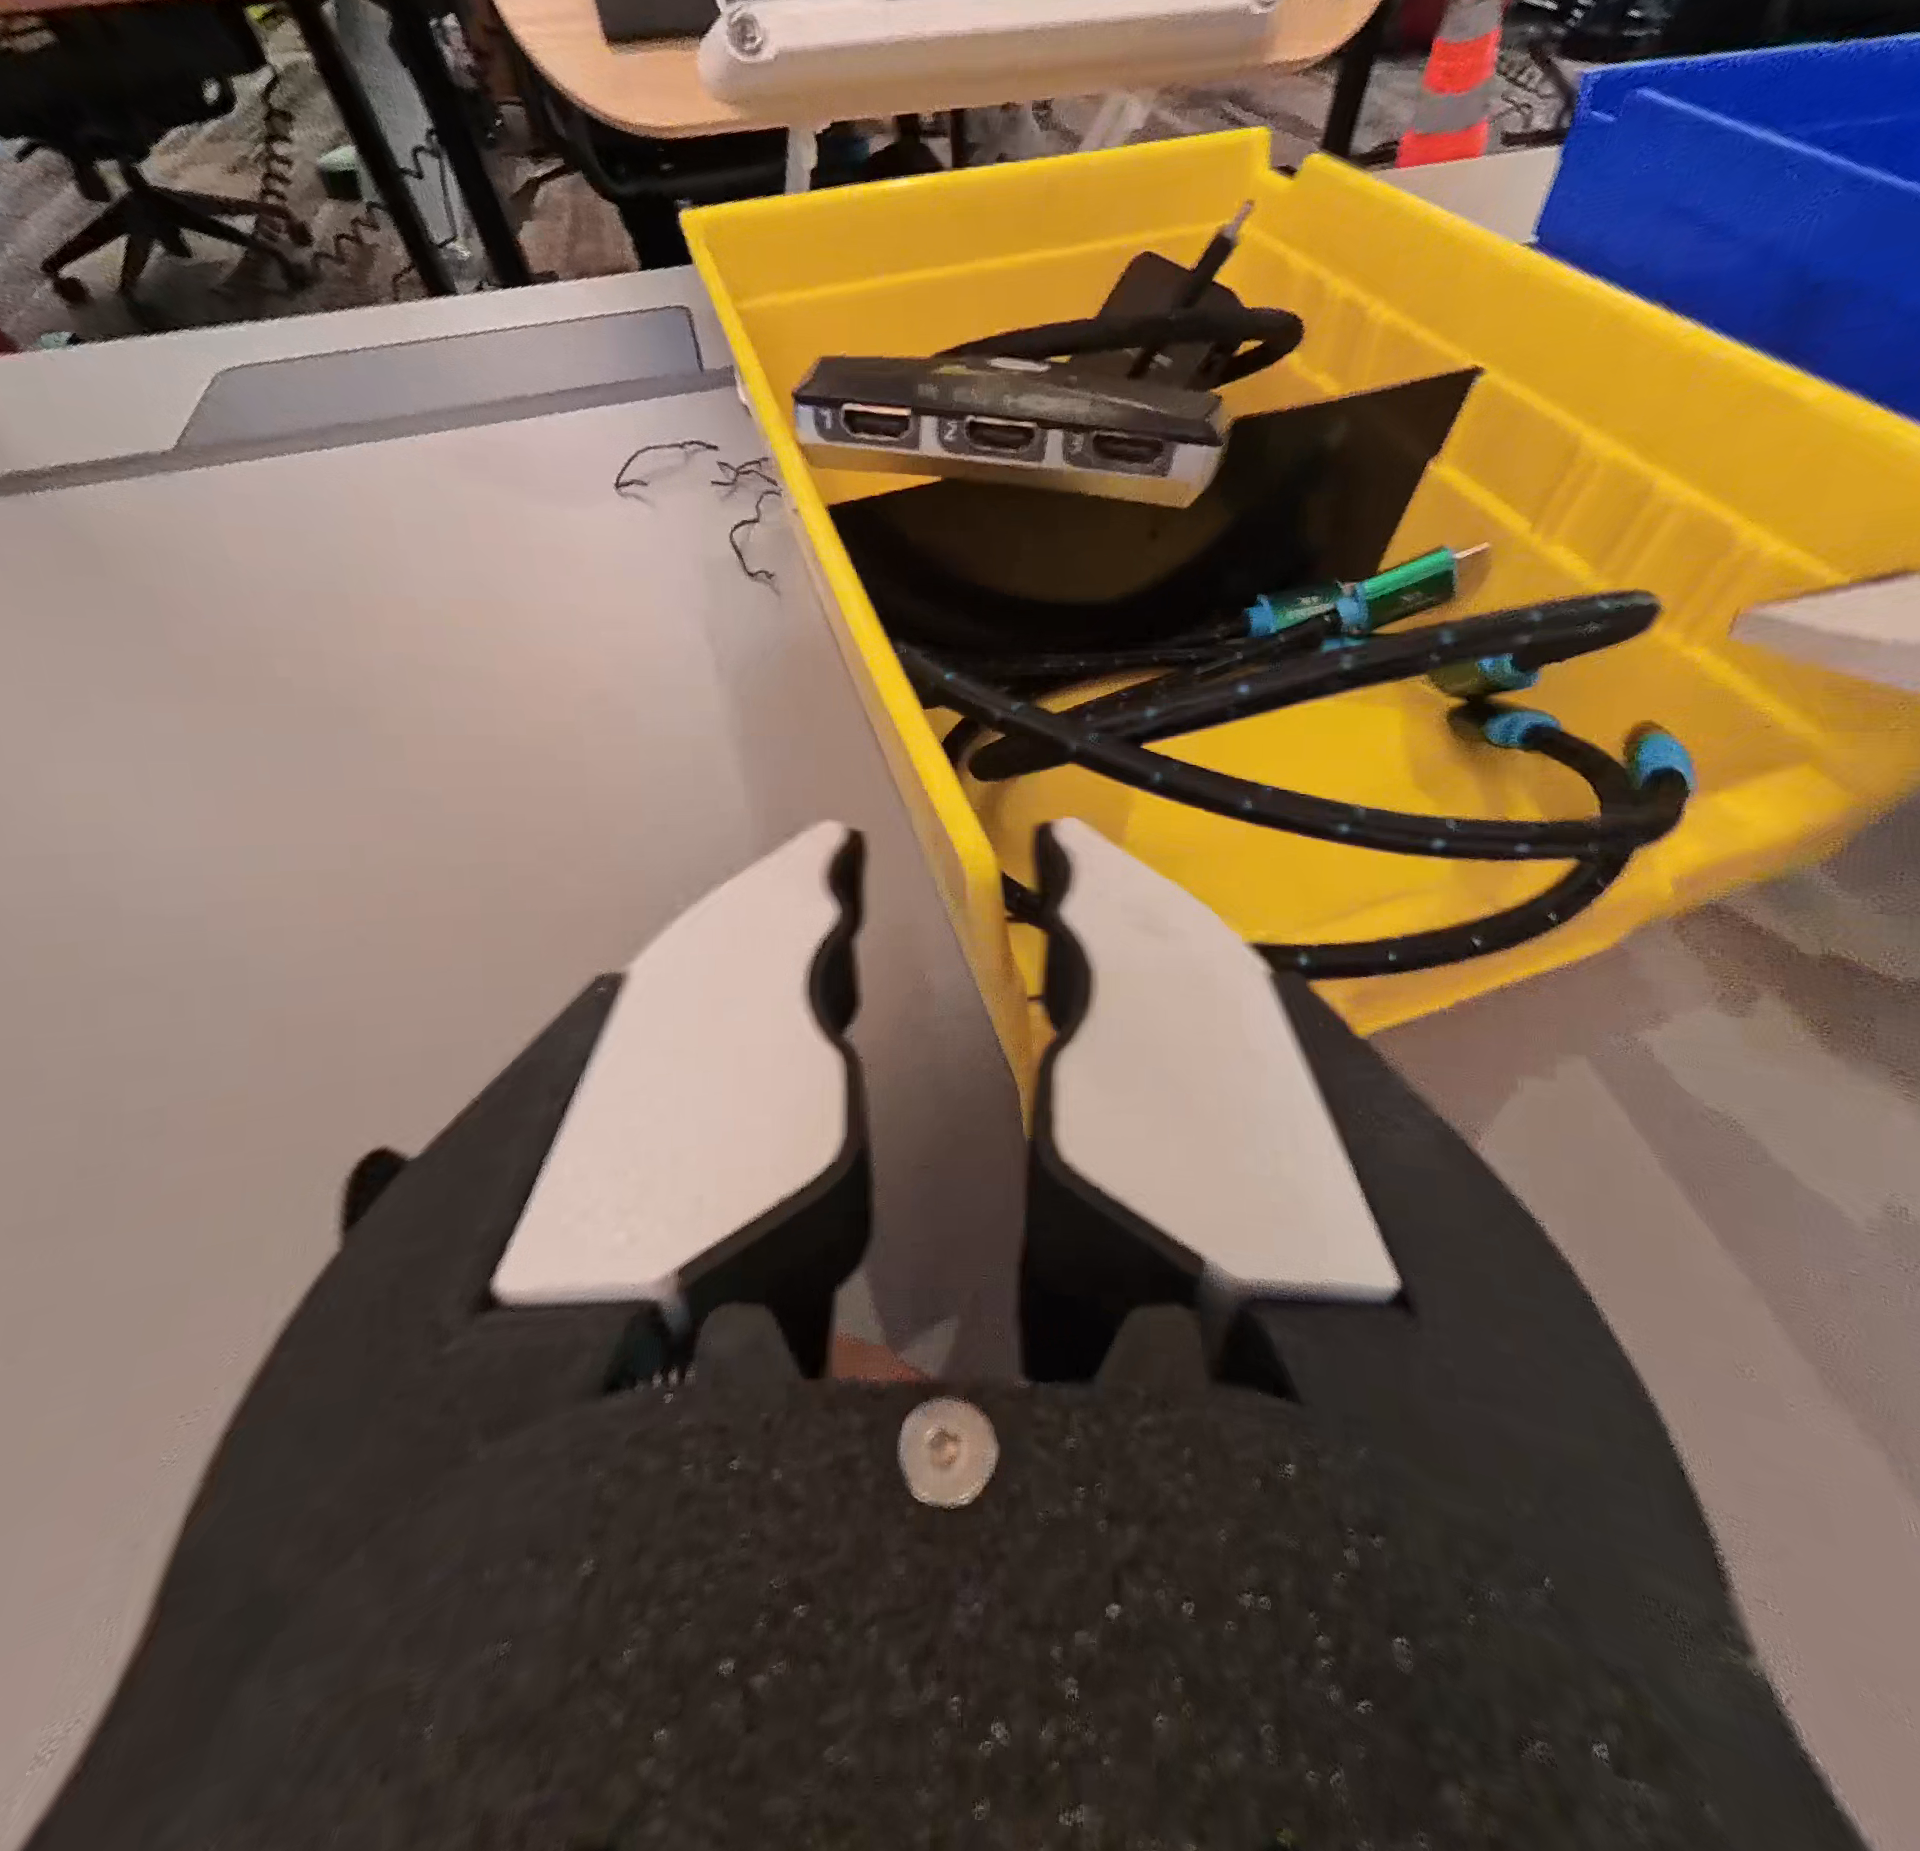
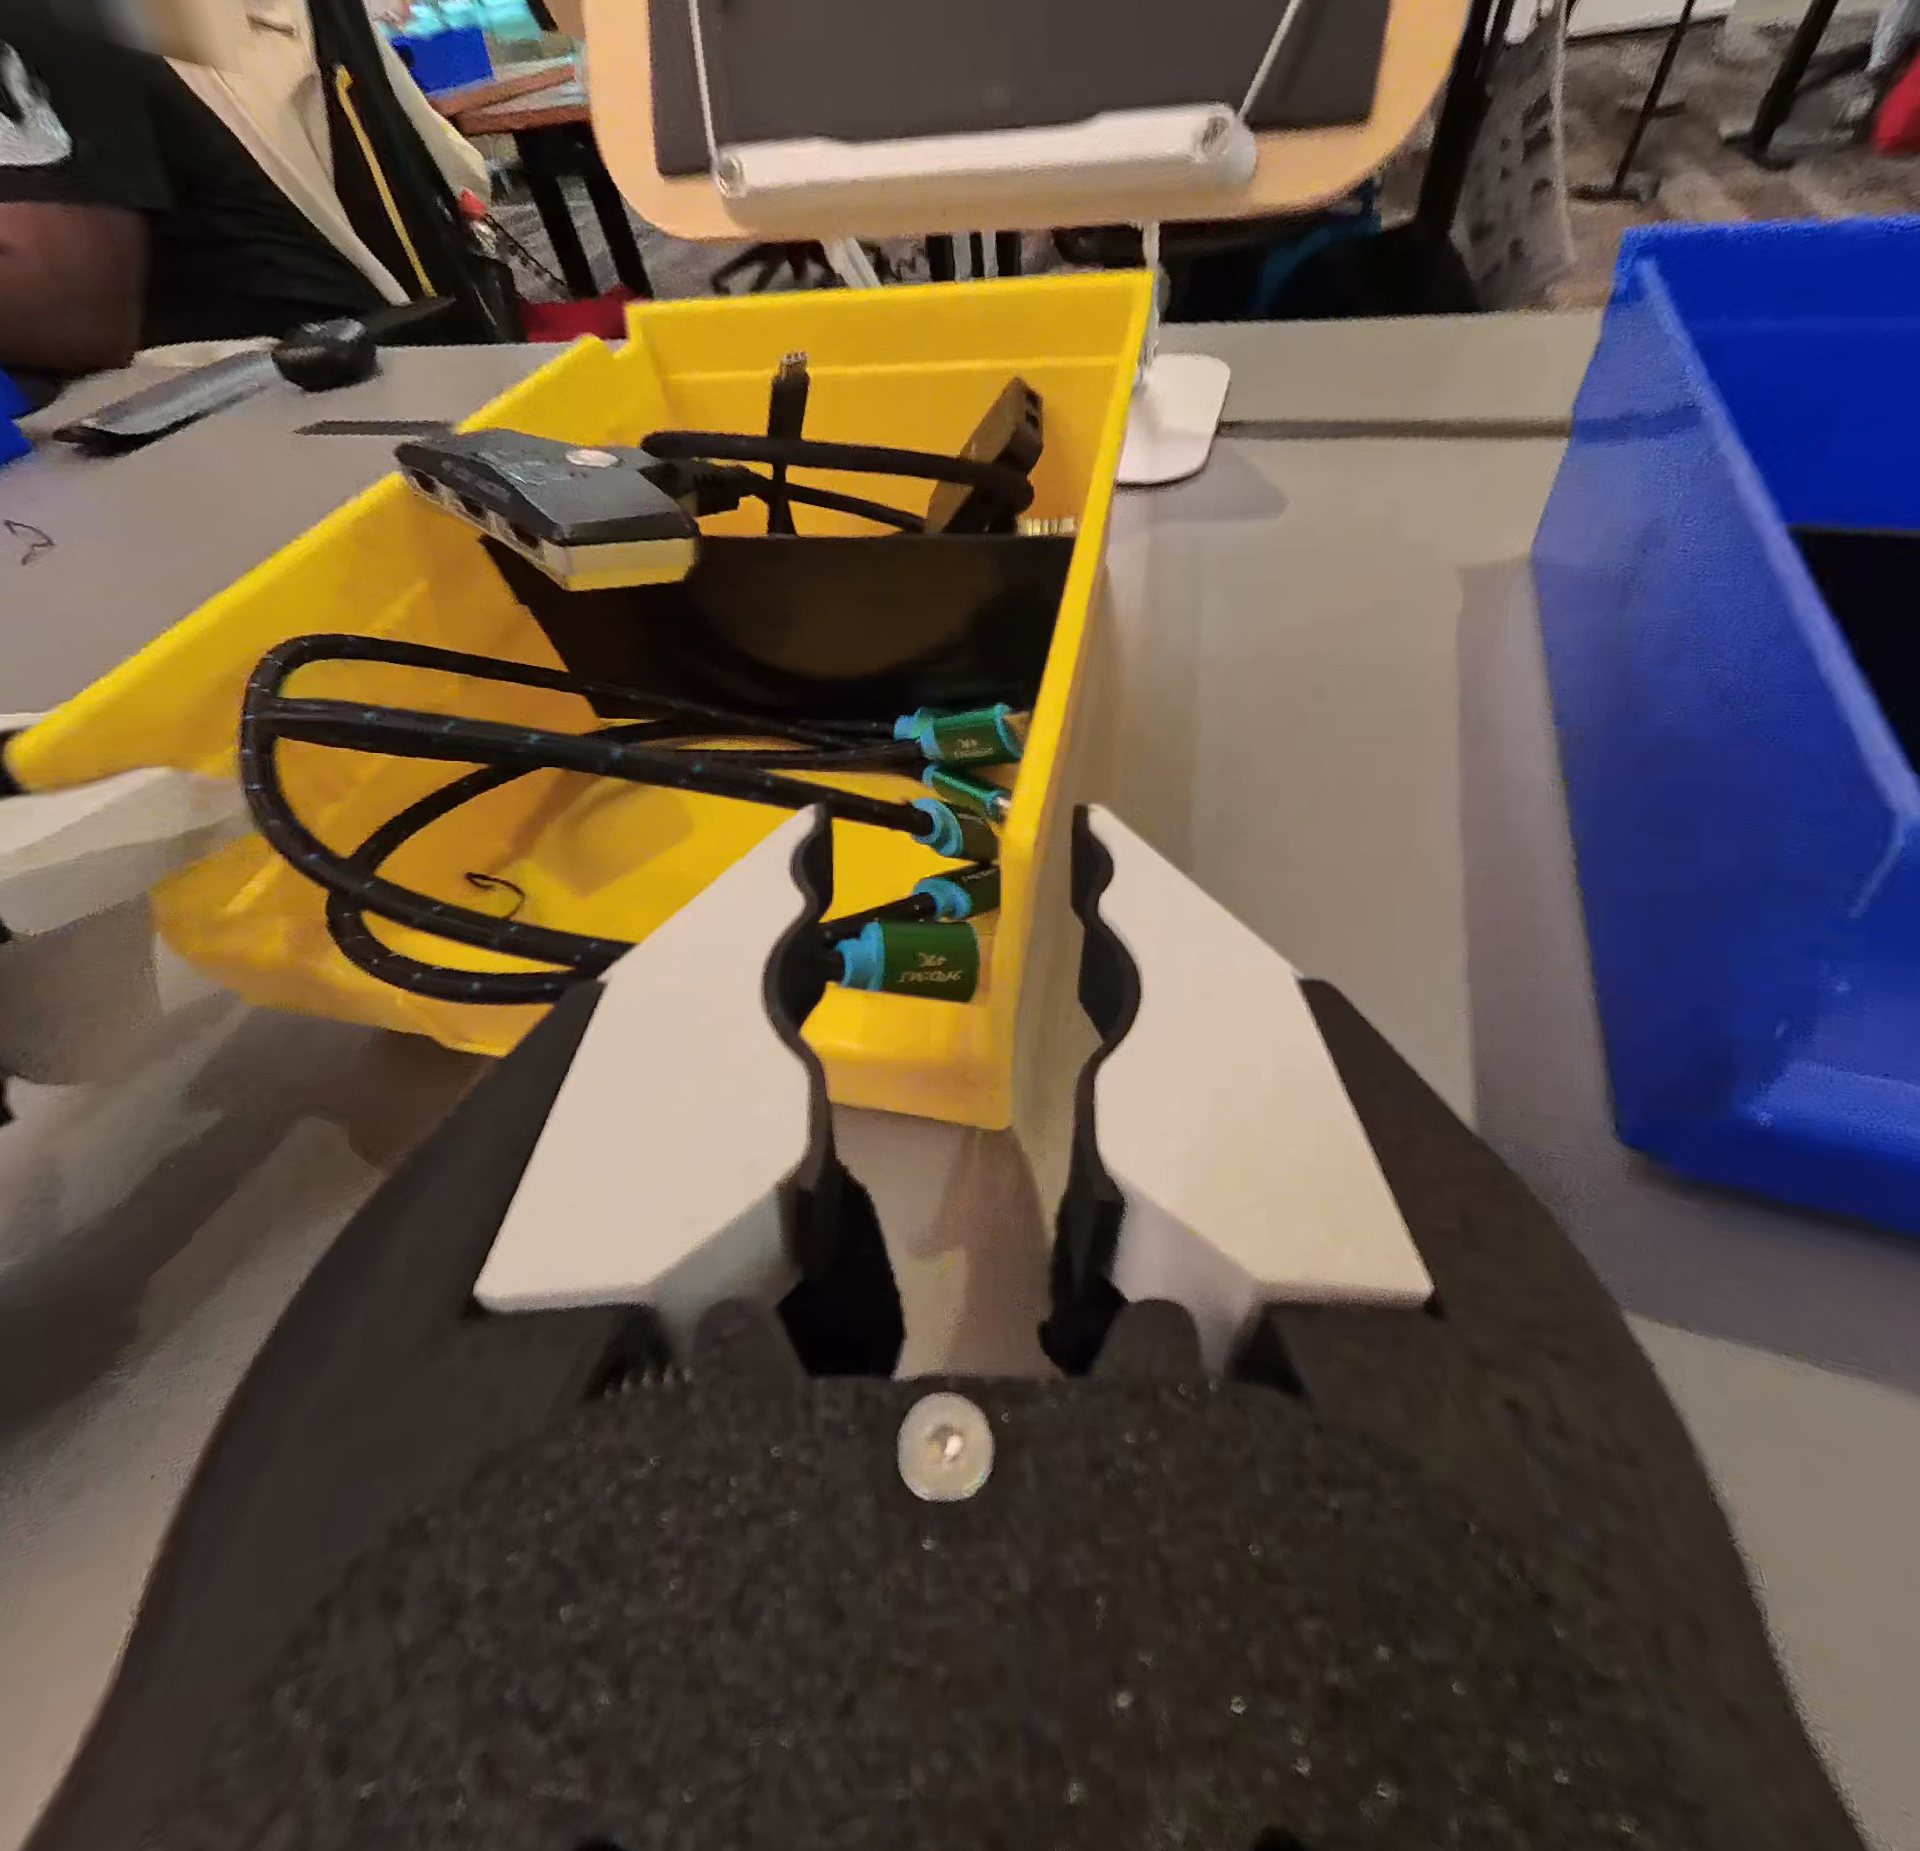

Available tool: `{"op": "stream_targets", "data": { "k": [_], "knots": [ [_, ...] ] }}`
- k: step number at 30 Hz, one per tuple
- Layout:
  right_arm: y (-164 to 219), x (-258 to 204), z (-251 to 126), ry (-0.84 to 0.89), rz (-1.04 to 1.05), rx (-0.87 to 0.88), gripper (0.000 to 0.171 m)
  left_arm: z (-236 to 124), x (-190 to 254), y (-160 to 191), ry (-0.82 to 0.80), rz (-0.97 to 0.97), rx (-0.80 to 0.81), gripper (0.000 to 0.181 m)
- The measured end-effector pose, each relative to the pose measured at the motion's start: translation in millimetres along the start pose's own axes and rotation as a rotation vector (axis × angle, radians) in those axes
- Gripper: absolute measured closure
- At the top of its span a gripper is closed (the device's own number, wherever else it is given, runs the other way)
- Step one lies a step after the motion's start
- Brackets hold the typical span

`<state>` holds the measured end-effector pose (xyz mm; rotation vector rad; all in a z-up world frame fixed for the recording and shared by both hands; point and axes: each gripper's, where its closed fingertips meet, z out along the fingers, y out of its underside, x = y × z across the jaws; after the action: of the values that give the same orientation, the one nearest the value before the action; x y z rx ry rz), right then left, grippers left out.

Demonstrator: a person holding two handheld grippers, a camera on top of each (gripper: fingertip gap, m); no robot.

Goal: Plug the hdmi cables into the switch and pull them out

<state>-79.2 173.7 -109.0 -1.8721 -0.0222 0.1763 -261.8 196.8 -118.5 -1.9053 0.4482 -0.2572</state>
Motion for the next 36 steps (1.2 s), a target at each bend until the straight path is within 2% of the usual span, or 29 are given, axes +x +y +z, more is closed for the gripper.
{"op": "stream_targets", "data": {
  "k": [1,2,3,7,9,11,15,20,23,26,31,33,36],
  "knots": [
    [4,4,5,0.035,-0.008,-0.022,0.132,3,-2,2,-0.013,-0.017,-0.004,0.164],
    [6,10,8,0.089,-0.020,-0.029,0.150,4,0,1,-0.010,-0.027,0.006,0.174],
    [5,13,9,0.117,-0.039,-0.021,0.166,5,-2,1,-0.034,-0.025,0.006,0.175],
    [3,10,11,0.169,-0.034,-0.015,0.168,7,-8,-1,-0.074,0.010,-0.001,0.176],
    [-9,-4,6,0.194,-0.028,0.049,0.169,0,-22,-11,-0.100,0.003,0.040,0.177],
    [-26,-24,1,0.214,-0.046,0.110,0.168,-8,-41,-16,-0.091,-0.039,0.011,0.178],
    [-48,-81,12,0.162,-0.063,0.155,0.168,-31,-98,-21,-0.144,-0.062,0.058,0.177],
    [-56,-173,47,0.053,-0.040,0.148,0.168,-68,-192,-27,-0.247,-0.015,0.112,0.177],
    [-50,-226,71,0.038,-0.087,0.142,0.167,-76,-246,-14,-0.261,-0.041,0.108,0.178],
    [-36,-256,93,0.052,-0.094,0.102,0.167,-69,-278,-4,-0.245,-0.034,0.085,0.178],
    [-1,-269,117,-0.004,-0.090,0.010,0.166,-45,-299,30,-0.239,-0.096,0.009,0.178],
    [3,-272,117,-0.056,-0.068,0.010,0.164,-44,-301,29,-0.218,-0.165,0.030,0.179],
    [3,-274,116,-0.110,-0.041,-0.039,0.162,-44,-301,29,-0.229,-0.163,0.009,0.178]
  ]
}}
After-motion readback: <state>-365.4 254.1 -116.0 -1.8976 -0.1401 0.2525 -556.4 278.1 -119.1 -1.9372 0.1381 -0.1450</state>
